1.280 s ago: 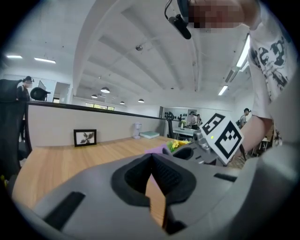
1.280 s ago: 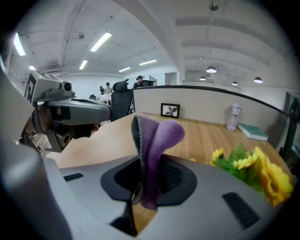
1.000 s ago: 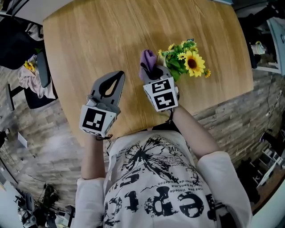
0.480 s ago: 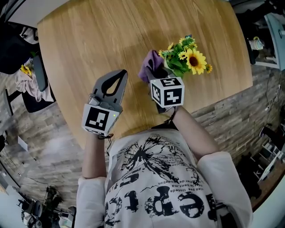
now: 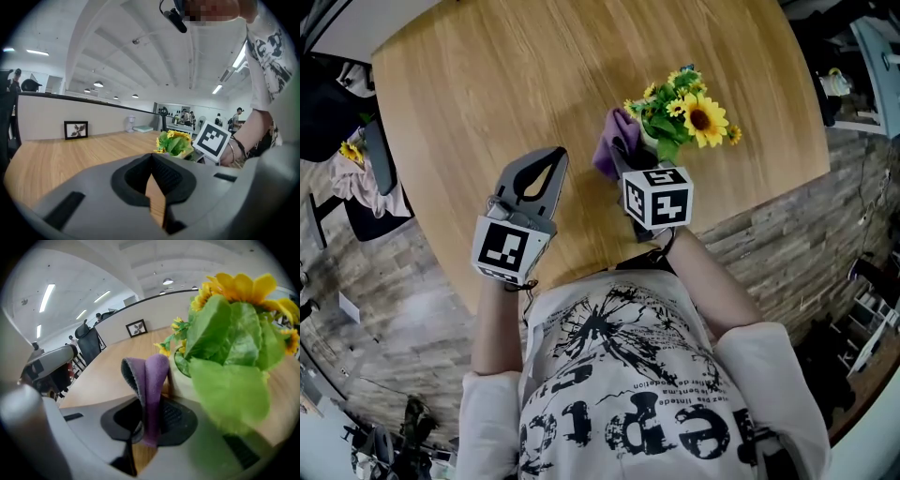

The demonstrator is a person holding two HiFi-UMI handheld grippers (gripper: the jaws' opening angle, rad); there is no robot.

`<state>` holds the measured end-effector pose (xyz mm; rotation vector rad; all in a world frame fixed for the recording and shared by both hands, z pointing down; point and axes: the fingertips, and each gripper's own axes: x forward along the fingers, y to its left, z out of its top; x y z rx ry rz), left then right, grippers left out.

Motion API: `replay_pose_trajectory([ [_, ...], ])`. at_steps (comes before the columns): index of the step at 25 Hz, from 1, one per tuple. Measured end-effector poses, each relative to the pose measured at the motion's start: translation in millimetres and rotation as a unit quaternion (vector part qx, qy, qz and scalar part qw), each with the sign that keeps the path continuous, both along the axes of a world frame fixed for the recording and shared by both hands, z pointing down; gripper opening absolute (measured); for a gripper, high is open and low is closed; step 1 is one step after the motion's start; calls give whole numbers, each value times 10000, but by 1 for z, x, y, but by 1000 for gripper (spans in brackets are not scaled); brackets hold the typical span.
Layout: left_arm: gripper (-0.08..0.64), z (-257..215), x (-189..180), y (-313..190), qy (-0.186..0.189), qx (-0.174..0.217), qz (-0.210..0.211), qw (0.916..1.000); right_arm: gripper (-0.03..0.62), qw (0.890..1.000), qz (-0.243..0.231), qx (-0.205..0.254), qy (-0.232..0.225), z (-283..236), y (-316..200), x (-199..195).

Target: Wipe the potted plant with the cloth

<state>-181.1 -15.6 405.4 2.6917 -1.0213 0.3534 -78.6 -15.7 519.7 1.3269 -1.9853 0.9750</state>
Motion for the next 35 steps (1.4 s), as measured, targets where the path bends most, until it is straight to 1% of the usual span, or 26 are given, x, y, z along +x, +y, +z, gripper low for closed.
replay_pose_trajectory([
  [6, 3, 7, 5, 9, -85, -60, 43, 9999, 83, 10000, -37, -27, -69, 3, 15, 9],
  [11, 3, 6, 20, 14, -74, -105, 124, 9998, 86, 9998, -168, -104, -87, 4, 30, 23],
  [15, 3, 9, 33, 17, -112, -144, 181, 9997, 87, 9988, -436, -208, -122, 5, 42, 31],
  [19, 3, 17, 50, 24, -143, -267, 323, 9990, 94, 9974, -623, -355, -33, 5, 57, 52],
  [21, 3, 21, 60, 25, -152, -312, 378, 9987, 104, 9978, -468, -466, 25, 4, 62, 71],
  [23, 3, 23, 70, 24, -78, -345, 399, 9986, 103, 9982, -219, -543, 87, 2, 66, 94],
  [27, 13, 33, 89, 22, 21, -513, 556, 9971, 86, 9987, 0, -431, 270, -6, 70, 135],
  [28, 47, 36, 95, 21, 27, -557, 614, 9966, 81, 9990, 50, -368, 263, -8, 69, 144],
  [30, 140, 44, 106, 18, -2, -625, 721, 9954, 76, 9992, 226, -251, 210, -12, 65, 164],
  [32, 196, 54, 116, 14, -59, -673, 797, 9945, 75, 9986, 456, -197, 199, -14, 59, 185],
  [35, 350, 67, 130, 3, -110, -713, 896, 9934, 74, 9971, 709, -119, 242, -15, 50, 212],
])
